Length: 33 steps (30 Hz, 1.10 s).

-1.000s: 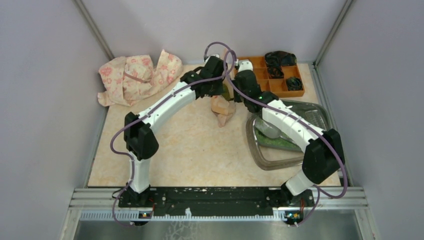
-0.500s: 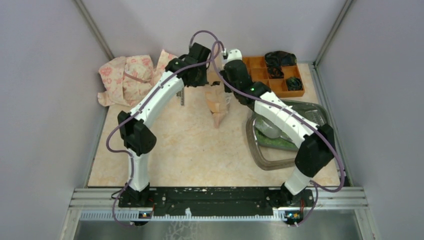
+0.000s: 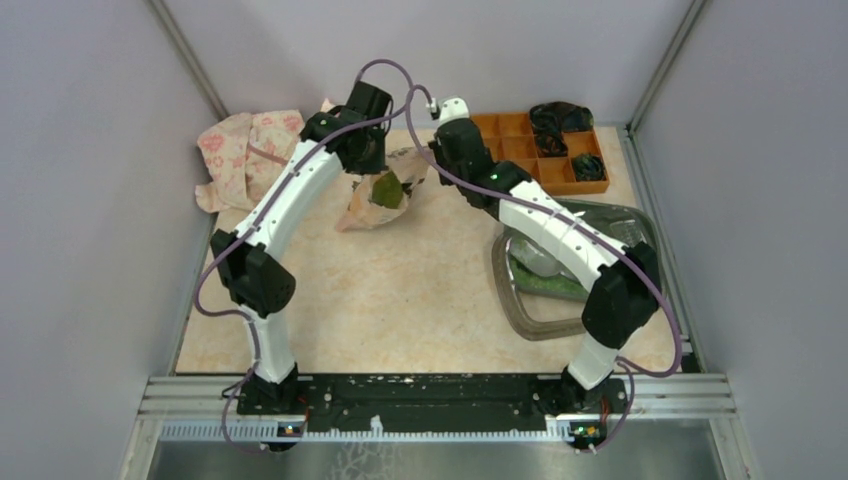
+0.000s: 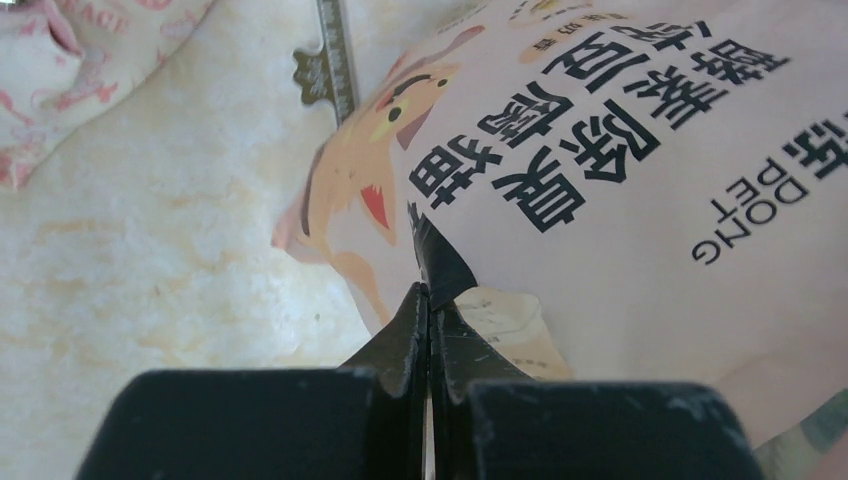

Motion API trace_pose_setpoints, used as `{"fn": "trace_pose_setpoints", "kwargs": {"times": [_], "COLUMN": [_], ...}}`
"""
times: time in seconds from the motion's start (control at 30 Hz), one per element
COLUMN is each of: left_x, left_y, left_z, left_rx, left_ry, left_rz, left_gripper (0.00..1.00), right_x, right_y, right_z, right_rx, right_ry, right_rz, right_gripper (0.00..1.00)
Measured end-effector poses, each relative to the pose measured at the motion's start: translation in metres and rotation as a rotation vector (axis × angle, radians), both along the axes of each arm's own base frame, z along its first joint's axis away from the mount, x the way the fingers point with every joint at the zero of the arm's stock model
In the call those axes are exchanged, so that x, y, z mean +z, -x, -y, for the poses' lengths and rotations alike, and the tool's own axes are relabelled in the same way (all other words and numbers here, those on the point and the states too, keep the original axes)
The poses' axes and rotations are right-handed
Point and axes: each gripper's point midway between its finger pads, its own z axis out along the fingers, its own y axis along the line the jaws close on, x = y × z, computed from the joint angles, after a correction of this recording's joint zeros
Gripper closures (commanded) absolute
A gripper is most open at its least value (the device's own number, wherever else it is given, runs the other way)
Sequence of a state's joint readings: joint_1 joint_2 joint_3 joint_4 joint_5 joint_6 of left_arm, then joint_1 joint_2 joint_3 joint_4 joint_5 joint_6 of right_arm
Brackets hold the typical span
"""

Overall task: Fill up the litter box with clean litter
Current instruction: Open the cat litter bag at the center of the board.

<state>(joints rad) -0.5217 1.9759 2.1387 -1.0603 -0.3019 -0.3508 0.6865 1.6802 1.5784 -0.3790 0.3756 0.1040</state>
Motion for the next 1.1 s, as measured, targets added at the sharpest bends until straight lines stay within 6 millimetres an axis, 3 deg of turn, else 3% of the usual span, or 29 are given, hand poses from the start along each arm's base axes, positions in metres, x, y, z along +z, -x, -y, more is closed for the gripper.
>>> {"fn": "trace_pose_setpoints", "kwargs": {"times": [0.23,0.3,0.5,0.57,0.7,0.77,0.93,1.1], "left_x": [-0.003,-0.004,-0.016,-0.02,-0.021,-0.019,-0.01,-0.009], "left_y": [0.05,0.058,0.067,0.069,0.069,0.069,0.065,0.065], "left_z": [-0.021,-0.021,-0.007,-0.004,0.0,0.0,0.002,0.0], "left_rx": [-0.022,-0.033,-0.073,-0.083,-0.094,-0.094,-0.097,-0.094], "left_ry": [0.023,0.044,0.088,0.092,0.101,0.102,0.108,0.098], "left_rz": [-0.046,-0.058,-0.093,-0.101,-0.1,-0.097,-0.08,-0.08], "left_gripper": [1.0,1.0,1.0,1.0,1.0,1.0,0.99,0.99], "right_x": [-0.002,-0.002,-0.002,-0.004,-0.025,-0.038,-0.067,-0.073], "right_y": [0.009,0.019,0.064,0.081,0.128,0.146,0.171,0.173], "right_z": [-0.006,-0.007,-0.006,-0.008,-0.014,-0.019,-0.047,-0.096], "right_rx": [0.05,0.081,0.188,0.232,0.318,0.346,0.382,0.394], "right_ry": [-0.009,-0.031,-0.126,-0.166,-0.305,-0.388,-0.601,-0.797], "right_rz": [-0.018,-0.032,-0.092,-0.118,-0.206,-0.26,-0.426,-0.538], "right_gripper": [1.0,0.95,0.86,0.76,0.63,0.62,0.63,0.61]}}
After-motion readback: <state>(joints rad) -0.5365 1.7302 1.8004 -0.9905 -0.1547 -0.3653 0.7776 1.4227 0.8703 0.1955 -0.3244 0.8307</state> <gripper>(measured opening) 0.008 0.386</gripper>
